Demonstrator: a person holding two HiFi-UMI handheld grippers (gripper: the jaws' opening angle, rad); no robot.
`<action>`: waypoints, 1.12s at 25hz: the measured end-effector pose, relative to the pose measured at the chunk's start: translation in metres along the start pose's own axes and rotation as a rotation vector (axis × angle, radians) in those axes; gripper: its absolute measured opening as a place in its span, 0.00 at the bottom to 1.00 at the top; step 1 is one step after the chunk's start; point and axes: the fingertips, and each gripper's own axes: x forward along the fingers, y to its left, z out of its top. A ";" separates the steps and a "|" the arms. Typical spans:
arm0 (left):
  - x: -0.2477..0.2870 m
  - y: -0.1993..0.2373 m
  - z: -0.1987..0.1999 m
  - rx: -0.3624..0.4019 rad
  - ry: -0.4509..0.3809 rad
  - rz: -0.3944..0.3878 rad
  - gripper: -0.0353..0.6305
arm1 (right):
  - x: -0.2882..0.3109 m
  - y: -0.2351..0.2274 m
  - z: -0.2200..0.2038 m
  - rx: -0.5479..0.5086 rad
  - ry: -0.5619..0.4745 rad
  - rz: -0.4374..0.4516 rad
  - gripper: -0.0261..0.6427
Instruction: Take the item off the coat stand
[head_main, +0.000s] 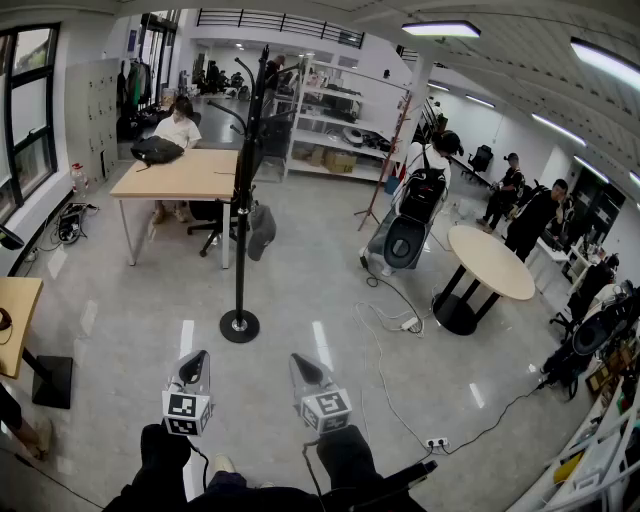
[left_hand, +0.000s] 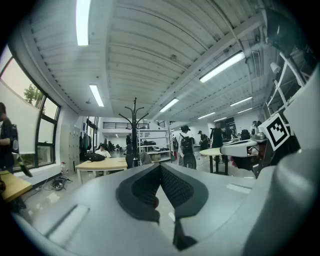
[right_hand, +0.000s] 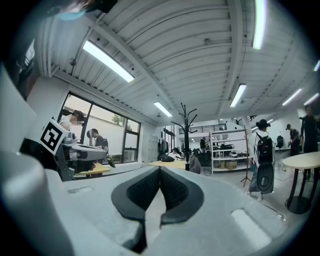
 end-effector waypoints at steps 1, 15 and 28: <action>0.000 -0.001 -0.001 0.003 0.001 0.001 0.06 | -0.001 0.000 0.001 -0.001 0.000 -0.002 0.04; 0.011 0.006 -0.006 -0.003 0.004 -0.004 0.06 | 0.008 -0.005 0.004 0.046 -0.022 -0.007 0.04; 0.066 0.047 -0.008 -0.014 0.003 -0.038 0.06 | 0.069 -0.020 -0.001 0.038 0.011 -0.040 0.04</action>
